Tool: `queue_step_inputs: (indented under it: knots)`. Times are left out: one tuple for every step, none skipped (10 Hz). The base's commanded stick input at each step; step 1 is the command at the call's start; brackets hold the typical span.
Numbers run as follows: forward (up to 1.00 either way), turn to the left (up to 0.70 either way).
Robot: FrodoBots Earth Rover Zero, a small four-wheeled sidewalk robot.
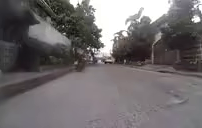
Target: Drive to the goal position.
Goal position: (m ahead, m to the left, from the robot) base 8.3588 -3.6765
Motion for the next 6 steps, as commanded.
queue_step_inputs:
  knots:
    - [1.00,0.00]
    - [1.00,0.00]
    - [1.00,0.00]
    - [1.00,-0.02]
    - [1.00,-0.21]
    - [1.00,-0.40]
